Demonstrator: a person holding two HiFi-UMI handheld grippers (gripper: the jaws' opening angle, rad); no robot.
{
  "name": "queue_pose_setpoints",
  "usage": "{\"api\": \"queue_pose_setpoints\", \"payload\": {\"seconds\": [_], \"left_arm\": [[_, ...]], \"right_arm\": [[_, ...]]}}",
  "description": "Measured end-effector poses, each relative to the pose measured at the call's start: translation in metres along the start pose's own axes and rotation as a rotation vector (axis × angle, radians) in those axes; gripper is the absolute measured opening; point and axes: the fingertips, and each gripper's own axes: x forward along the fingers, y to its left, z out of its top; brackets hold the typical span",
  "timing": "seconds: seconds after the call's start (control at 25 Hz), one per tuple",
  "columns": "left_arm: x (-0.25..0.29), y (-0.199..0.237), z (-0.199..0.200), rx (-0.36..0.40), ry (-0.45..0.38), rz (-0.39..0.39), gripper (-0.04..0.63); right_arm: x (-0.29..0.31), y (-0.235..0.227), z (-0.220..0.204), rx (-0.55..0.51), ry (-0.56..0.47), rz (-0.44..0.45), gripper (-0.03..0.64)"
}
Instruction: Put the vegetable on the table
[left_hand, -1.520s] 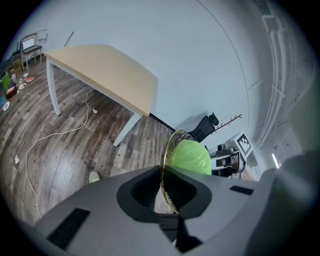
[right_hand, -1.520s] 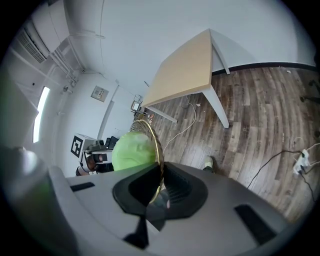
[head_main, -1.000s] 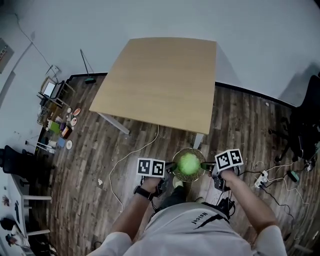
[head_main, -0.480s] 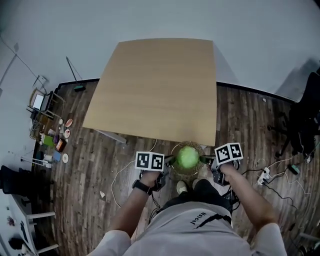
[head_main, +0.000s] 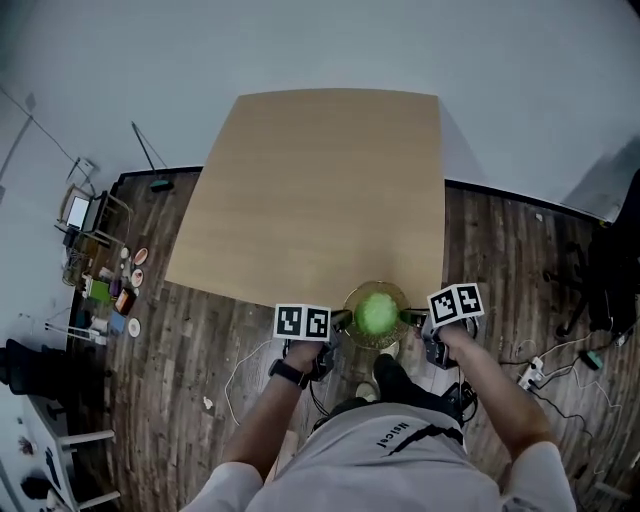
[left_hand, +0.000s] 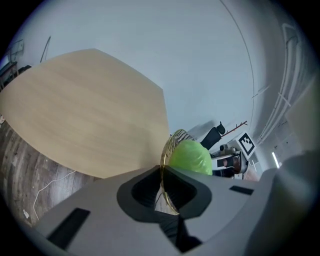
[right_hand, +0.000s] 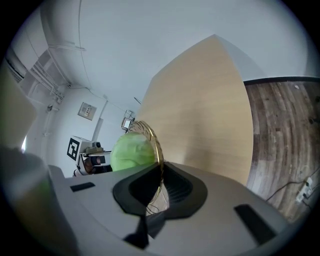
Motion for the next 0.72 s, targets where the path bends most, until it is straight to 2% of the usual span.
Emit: {"api": "queue_pose_setpoints", "payload": {"seconds": [0.28,0.72], "left_arm": [[0.026,0.022,0.056,-0.029,0.000,0.061,0.028],[0.060,0.068,0.117,-0.038,0.029,0.077,0.027]], "right_arm": [[0.017,-0.017,0.066,-0.022,0.030,0.006,0.029],[0.060,-0.042,0.129,0.023,0.025,-0.016,0.029]]}}
